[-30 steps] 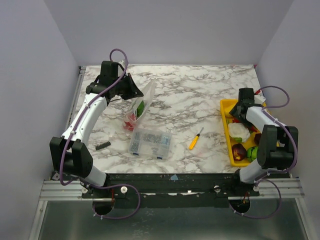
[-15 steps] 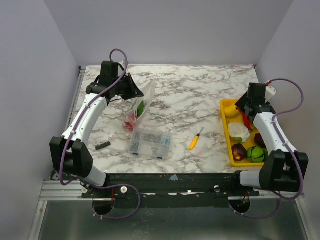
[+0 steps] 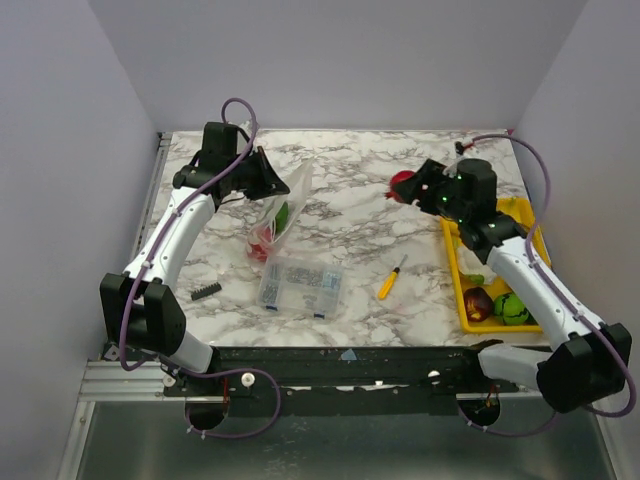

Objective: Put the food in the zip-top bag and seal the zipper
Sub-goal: Place the fake vegetable in the zipper food storage bag.

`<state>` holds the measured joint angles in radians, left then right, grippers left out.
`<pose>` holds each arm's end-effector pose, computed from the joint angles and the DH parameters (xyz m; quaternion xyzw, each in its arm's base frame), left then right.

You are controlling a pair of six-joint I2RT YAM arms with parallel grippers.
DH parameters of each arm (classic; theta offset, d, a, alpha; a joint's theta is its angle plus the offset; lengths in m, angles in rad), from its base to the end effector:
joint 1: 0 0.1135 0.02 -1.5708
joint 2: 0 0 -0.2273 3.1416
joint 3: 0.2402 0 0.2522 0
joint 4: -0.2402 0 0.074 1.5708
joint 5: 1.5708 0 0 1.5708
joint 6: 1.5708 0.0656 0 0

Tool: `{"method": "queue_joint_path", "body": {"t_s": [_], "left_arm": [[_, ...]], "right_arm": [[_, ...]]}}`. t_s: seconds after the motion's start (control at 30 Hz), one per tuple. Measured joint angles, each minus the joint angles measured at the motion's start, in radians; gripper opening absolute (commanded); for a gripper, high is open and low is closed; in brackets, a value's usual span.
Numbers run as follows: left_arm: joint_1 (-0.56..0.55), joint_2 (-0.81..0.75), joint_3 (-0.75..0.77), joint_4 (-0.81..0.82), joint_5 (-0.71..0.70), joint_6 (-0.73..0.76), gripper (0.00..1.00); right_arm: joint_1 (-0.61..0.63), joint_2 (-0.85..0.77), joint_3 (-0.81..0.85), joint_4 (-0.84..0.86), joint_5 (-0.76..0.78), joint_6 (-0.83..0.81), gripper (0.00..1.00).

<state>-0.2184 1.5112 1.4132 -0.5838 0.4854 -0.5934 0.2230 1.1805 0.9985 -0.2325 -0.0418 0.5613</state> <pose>0.3435 -0.1076 0.2929 -0.0618 0.8803 -0.3642 0.2978 0.3047 0.0719 0.2822 0.1297 0.8273 0.2250 0.4982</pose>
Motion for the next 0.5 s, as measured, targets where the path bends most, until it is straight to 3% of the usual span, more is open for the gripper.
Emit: {"method": "queue_joint_path", "body": {"t_s": [0.3, 0.5], "left_arm": [[-0.006, 0.000, -0.003, 0.006, 0.007, 0.000, 0.00], [-0.006, 0.000, -0.004, 0.008, 0.010, -0.001, 0.00]], "right_arm": [[0.384, 0.216, 0.183, 0.266, -0.116, 0.042, 0.35], [0.560, 0.326, 0.264, 0.426, -0.170, -0.013, 0.35]]}}
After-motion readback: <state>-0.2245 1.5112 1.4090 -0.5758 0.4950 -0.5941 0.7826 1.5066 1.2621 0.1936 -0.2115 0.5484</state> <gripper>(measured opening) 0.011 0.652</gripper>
